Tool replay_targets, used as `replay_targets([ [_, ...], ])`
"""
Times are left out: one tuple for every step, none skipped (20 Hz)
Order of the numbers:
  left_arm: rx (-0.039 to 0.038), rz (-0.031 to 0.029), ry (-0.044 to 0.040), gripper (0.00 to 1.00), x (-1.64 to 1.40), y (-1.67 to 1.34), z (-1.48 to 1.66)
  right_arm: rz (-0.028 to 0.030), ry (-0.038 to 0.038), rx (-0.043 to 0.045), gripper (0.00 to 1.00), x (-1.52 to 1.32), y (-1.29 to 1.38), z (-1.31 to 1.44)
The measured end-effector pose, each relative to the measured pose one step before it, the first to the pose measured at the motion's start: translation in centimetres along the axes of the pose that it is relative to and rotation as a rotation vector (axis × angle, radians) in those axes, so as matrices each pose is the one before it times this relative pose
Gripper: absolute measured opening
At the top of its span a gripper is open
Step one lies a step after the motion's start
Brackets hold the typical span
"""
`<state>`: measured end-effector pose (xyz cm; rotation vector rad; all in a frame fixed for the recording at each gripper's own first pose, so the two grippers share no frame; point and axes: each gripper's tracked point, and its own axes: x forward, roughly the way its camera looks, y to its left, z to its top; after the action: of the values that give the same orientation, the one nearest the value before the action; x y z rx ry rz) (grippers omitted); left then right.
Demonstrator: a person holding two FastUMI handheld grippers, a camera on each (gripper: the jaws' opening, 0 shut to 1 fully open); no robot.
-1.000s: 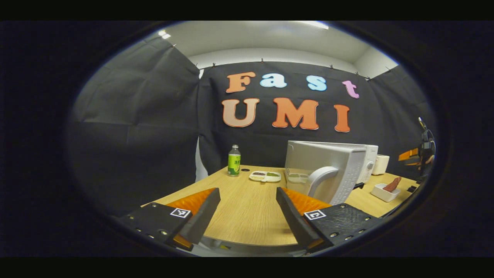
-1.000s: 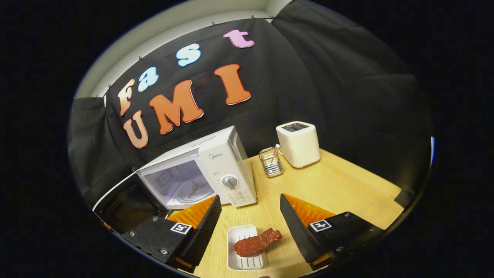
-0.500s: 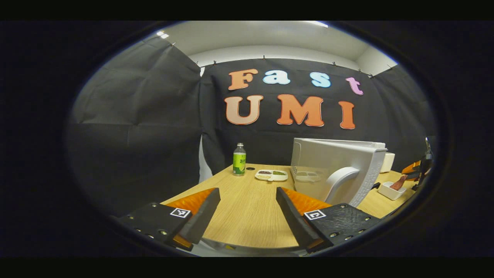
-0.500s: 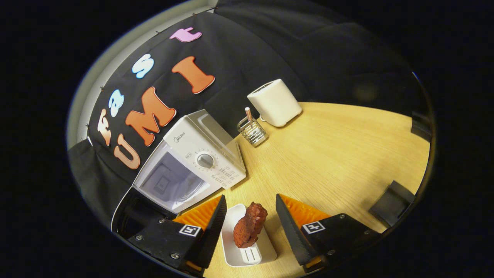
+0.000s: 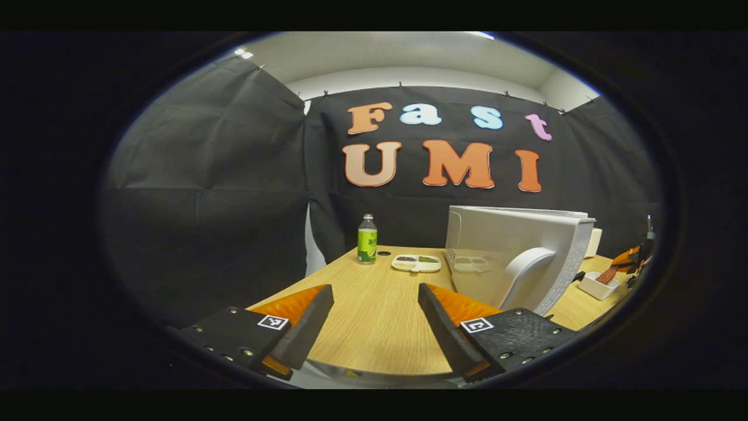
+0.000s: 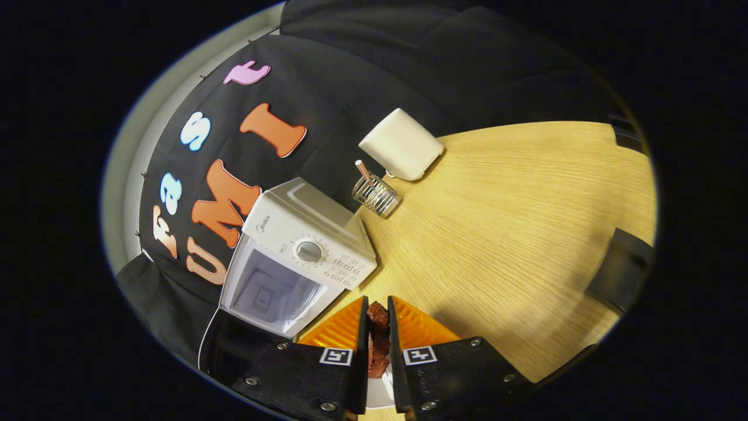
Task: Open the microwave oven with the left hand, put the food in, and close the microwave oven.
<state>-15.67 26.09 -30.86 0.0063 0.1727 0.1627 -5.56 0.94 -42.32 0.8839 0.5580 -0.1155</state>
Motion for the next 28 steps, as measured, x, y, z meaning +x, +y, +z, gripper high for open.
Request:
replay_targets([
  [-0.00105, 0.00263, -0.00201, 0.9, -0.022, 0.117, 0.118, -0.004, -0.01069, -0.00912, 0.16, -0.018, 0.072, 0.228],
  [0.00135, 0.00368, -0.00163, 0.9, -0.083, 0.105, -0.158, -0.00481, -0.01657, -0.00878, 0.12, -0.12, 0.228, 0.39],
  [0.00259, 0.00109, -0.00144, 0.9, 0.046, 0.005, -0.01, 0.0042, -0.01548, -0.00521, 0.11, -0.16, 0.369, 0.614],
  [0.00112, 0.00033, 0.0, 0.9, -0.064, 0.092, 0.097, 0.00884, -0.0153, -0.00399, 0.08, -0.489, 0.77, 0.578],
  [0.00082, 0.00061, -0.00154, 0.9, 0.15, 0.167, 0.083, 0.00863, -0.02016, -0.00491, 0.07, -0.329, 0.695, 0.659],
  [-0.00035, 0.00162, 0.00025, 0.9, -0.139, 0.179, -0.095, 0.00945, -0.01855, -0.01118, 0.06, -0.26, 0.761, 0.639],
  [-0.00337, 0.00256, 0.002, 0.9, -0.025, 0.265, -0.048, 0.00929, -0.01794, -0.01262, 0.06, -0.213, 0.82, 0.608],
  [-0.00518, -0.0006, 0.00292, 0.9, -0.037, 0.132, -0.134, 0.01198, -0.01589, -0.00793, 0.06, -0.131, 1.032, 0.525],
  [-0.00569, 0.00069, 0.00128, 0.9, -0.011, 0.197, 0.037, 0.01661, -0.01092, -0.00498, 0.06, -0.12, 1.169, 0.389],
  [-0.00339, 0.001, 0.00166, 0.9, -0.083, 0.224, -0.199, 0.02071, -0.00768, -0.00236, 0.06, -0.005, 1.441, 0.23],
  [-0.00198, 0.00338, 0.00033, 0.9, 0.003, 0.254, -0.06, 0.01876, -0.00453, 0.00122, 0.06, 0.105, 1.281, 0.063],
  [-0.0016, 0.0009, -0.00047, 0.9, 0.21, 0.215, 0.078, 0.01871, -0.00308, 0.00316, 0.05, 0.21, 1.328, -0.064],
  [-0.00008, -0.00053, 0.00123, 0.9, -0.048, 0.118, -0.013, 0.02043, -0.00569, 0.00537, 0.06, 0.358, 1.29, -0.101],
  [-0.00026, -0.00226, 0.00053, 0.9, 0.138, 0.121, 0.07, 0.01898, -0.0004, 0.00902, 0.05, 0.353, 1.294, -0.316],
  [0.001, -0.00393, 0.00042, 0.9, 0.041, -0.027, 0.04, 0.02028, -0.0001, 0.0131, 0.05, 0.44, 1.349, -0.422],
  [0.00345, -0.00453, 0.00058, 0.9, -0.094, 0.036, -0.129, 0.02339, -0.00519, 0.01748, 0.05, 0.466, 1.446, -0.413],
  [0.00642, -0.00406, 0.00103, 0.9, -0.054, -0.034, 0.091, 0.02036, 0.00261, 0.01106, 0.05, 0.597, 1.228, -0.583],
  [0.00646, -0.00378, 0.00089, 0.9, -0.072, 0.081, -0.031, 0.01478, 0.00506, 0.01097, 0.05, 0.644, 0.97, -0.907],
  [0.00342, -0.00493, -0.00114, 0.9, 0.017, -0.064, 0.058, 0.01408, 0.00007, 0.01423, 0.05, 0.864, 1.062, -0.729],
  [0.00045, -0.00599, -0.00307, 0.9, 0.024, -0.122, 0.127, 0.01009, -0.00055, 0.01602, 0.06, 0.876, 0.878, -0.566],
  [-0.00227, -0.00504, -0.00227, 0.9, 0.123, -0.109, 0.22, 0.0097, 0.00465, 0.00918, 0.06, 0.751, 0.812, -0.717],
  [-0.00362, -0.0063, -0.00248, 0.9, -0.009, -0.11, 0.021, 0.00778, 0.00208, 0.00858, 0.05, 0.804, 0.89, -1.037],
  [-0.00281, -0.00605, -0.00283, 0.9, -0.097, -0.08, 0.118, 0.00746, -0.00037, 0.00126, 0.05, 0.971, 0.812, -0.736],
  [-0.00224, -0.00482, -0.00222, 0.9, -0.033, -0.028, 0.117, 0.00179, -0.00365, 0.00036, 0.06, 0.931, 0.604, -0.684],
  [-0.00291, -0.00335, -0.00206, 0.9, 0.059, -0.027, 0.089, -0.00118, -0.00361, -0.00453, 0.05, 0.879, 0.387, -0.643],
  [-0.00462, -0.00386, -0.00058, 0.9, 0.023, 0.058, 0.053, -0.00412, -0.00367, -0.00308, 0.06, 0.911, 0.319, -0.798],
  [-0.00378, -0.00371, -0.00027, 0.9, 0.103, 0.034, -0.023, -0.0054, -0.00719, -0.00075, 0.06, 0.968, 0.175, -0.622],
  [-0.00322, -0.00151, 0.00084, 0.9, 0.12, 0.124, 0.062, -0.00838, -0.00406, -0.0006, 0.05, 0.991, 0.181, -0.68],
])
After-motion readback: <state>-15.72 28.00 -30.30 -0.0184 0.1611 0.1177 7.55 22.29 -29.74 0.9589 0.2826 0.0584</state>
